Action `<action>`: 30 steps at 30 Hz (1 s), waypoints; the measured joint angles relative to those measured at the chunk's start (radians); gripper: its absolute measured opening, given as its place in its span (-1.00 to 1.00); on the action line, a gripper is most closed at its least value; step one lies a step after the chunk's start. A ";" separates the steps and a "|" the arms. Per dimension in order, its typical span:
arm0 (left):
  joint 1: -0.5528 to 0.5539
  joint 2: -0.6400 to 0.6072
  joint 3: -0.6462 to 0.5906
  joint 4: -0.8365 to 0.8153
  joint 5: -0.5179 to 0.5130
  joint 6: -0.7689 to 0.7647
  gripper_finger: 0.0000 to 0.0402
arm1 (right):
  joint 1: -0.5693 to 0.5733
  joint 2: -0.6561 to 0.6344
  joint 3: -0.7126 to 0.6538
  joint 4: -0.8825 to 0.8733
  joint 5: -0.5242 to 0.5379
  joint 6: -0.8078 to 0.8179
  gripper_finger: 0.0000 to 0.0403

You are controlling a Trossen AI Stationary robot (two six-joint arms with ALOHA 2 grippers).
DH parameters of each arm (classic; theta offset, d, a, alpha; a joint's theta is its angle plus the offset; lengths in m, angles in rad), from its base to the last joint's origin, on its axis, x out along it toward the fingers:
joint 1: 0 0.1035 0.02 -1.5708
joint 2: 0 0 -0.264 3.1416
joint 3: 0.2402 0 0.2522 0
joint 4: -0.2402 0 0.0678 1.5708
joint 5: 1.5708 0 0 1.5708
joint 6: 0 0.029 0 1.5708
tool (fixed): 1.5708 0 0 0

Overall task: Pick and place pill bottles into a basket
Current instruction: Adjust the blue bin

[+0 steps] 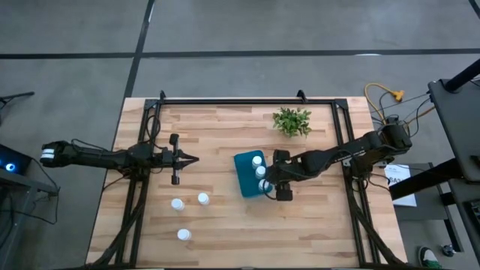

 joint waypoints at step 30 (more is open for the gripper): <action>0.000 0.000 0.000 0.000 0.000 0.000 -1.00 | 0.000 0.002 -0.007 0.041 -0.009 0.020 -0.07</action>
